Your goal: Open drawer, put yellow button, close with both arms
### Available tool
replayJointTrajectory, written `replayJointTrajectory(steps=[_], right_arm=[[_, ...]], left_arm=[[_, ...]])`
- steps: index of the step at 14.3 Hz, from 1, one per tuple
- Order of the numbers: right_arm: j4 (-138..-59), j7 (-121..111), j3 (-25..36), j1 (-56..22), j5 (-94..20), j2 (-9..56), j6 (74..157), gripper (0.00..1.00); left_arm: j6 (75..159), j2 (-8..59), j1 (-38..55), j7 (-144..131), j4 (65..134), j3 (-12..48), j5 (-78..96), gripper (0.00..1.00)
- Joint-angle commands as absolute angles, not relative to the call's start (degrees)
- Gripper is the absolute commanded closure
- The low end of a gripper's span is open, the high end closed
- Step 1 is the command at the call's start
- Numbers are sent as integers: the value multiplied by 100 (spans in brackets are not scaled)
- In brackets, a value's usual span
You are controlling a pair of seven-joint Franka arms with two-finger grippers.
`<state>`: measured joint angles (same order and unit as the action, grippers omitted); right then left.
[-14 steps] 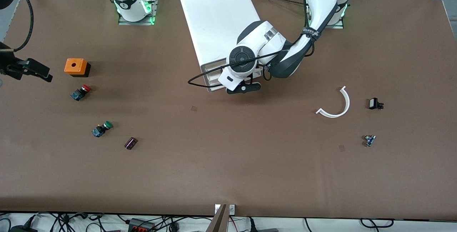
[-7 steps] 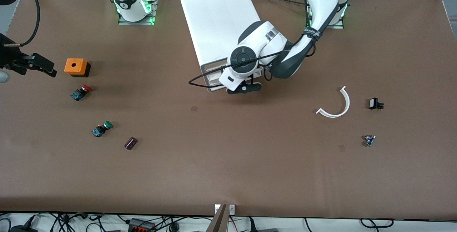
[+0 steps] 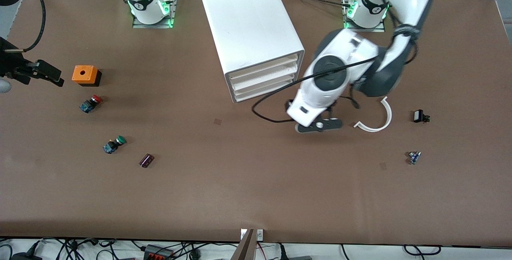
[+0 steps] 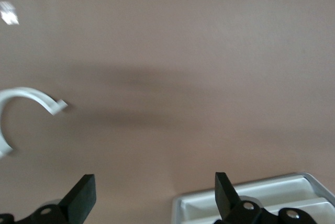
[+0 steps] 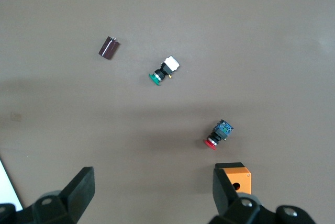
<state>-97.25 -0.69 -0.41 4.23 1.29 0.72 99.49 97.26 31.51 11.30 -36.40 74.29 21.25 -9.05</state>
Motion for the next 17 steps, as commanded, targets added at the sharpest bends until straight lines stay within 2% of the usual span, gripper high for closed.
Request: replayJointTrajectory(steps=[1, 4, 6, 9, 13, 17], right_arm=[[-9765, -141, -123, 501, 193, 18, 9984, 0], [-9765, -149, -132, 484, 193, 18, 9993, 0], [-9765, -158, -79, 361, 193, 44, 9984, 0], [-9765, -176, -88, 378, 219, 62, 9984, 0], [-9756, -176, -79, 395, 246, 26, 9775, 0], [-9756, -123, -70, 404, 194, 26, 9615, 0]], left_arm=[[9528, 2691, 477, -2316, 7532, 2206, -1020, 0], [9202, 2322, -105, -1190, 7584, 2189, -958, 0], [9150, 1918, -114, -627, 7760, 1778, -897, 0], [9219, 918, -97, 270, 8784, 1040, -240, 0], [9694, -235, -44, 606, 10053, 546, -79, 0], [9975, -352, -35, 572, 10239, 422, -88, 0]])
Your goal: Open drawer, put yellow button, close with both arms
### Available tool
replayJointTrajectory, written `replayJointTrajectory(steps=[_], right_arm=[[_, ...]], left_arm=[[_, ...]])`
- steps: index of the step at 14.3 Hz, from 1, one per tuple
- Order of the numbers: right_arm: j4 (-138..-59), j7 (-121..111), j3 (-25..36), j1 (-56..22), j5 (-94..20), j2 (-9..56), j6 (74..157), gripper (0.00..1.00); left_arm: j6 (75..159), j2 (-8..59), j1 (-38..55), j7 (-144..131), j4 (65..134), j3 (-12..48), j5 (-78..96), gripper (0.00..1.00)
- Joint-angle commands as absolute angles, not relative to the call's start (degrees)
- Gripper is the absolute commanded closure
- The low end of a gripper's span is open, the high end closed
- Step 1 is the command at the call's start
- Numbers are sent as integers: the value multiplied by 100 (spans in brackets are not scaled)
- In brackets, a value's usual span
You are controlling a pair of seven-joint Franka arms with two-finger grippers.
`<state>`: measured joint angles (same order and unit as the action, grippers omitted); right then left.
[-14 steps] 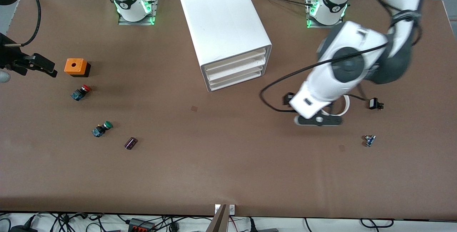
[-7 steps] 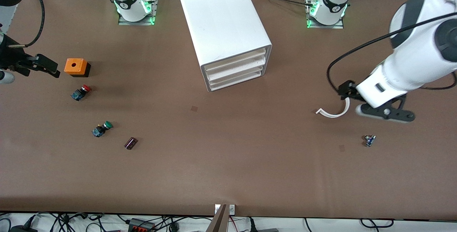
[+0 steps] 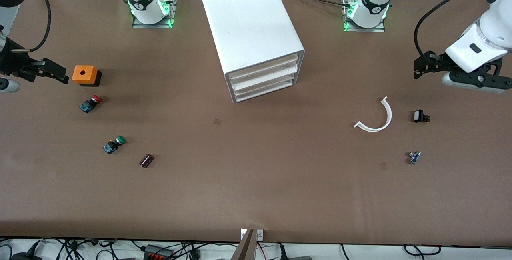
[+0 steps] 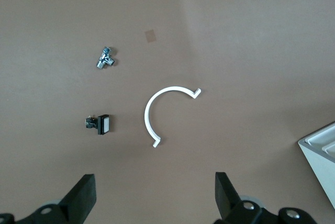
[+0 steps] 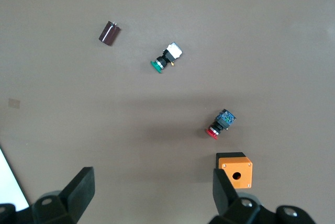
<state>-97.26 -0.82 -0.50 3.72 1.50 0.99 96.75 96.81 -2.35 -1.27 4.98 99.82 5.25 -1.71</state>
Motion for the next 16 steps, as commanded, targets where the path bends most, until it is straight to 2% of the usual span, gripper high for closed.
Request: replayJointTrajectory(steps=[1, 8, 16], right_arm=[[-9756, -114, -70, 404, 193, 26, 9659, 0], [-9765, -114, -79, 387, 193, -17, 9782, 0], [-10142, -132, -70, 387, 202, -263, 9896, 0]], left_arm=[[9932, -334, -53, 571, 10213, 413, -88, 0], [9660, -246, -132, 554, 9941, 431, -70, 0], [9545, -220, -132, 466, 9888, 422, 44, 0]])
